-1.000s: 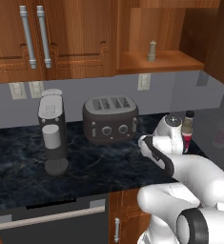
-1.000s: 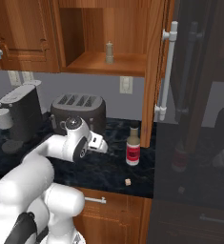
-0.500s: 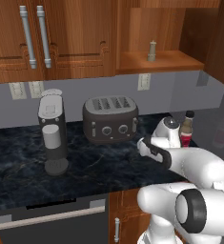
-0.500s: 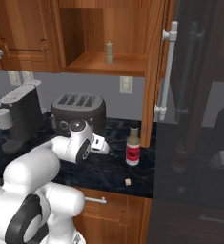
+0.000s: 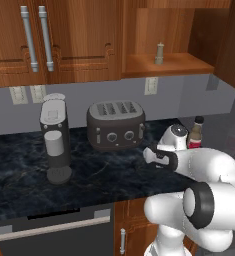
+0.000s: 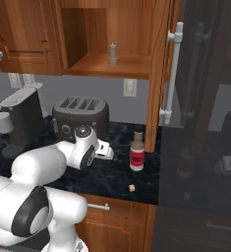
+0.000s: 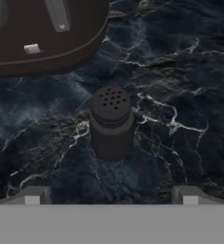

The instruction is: There are various items on the counter. Only move the condiments/shakers into the cabinet.

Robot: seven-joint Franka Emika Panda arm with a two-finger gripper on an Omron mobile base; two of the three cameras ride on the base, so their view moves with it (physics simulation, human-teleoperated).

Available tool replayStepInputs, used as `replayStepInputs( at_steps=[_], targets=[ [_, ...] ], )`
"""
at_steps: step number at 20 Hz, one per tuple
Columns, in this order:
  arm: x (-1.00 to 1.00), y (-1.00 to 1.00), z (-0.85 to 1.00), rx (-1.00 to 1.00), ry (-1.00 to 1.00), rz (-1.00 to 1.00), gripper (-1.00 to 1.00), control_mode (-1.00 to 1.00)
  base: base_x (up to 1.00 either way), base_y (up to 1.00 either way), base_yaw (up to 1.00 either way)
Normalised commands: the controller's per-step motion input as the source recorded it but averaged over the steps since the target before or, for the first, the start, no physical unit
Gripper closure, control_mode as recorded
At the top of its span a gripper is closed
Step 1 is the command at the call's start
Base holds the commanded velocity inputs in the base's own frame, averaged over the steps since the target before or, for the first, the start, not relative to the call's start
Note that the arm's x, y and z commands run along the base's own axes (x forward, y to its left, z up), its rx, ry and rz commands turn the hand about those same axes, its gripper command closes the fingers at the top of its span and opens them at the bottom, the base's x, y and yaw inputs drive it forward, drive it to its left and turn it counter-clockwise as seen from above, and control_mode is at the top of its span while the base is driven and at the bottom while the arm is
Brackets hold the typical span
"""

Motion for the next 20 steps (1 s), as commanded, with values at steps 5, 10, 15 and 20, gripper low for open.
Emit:
replayStepInputs(
  at_steps=[5,10,15,20],
  targets=[
    [0.16,0.00,-0.01,0.00,0.00,0.01,-1.00,-1.00,0.00,0.00,0.00],
    [0.22,0.00,-0.01,0.00,0.00,0.00,-1.00,-1.00,0.00,0.00,0.00],
    [0.20,0.00,-0.08,0.00,0.00,0.00,-1.00,-1.00,0.00,0.00,0.00],
    [0.13,0.00,-0.14,0.00,0.00,0.00,-1.00,-1.00,0.00,0.00,0.00]
  ],
)
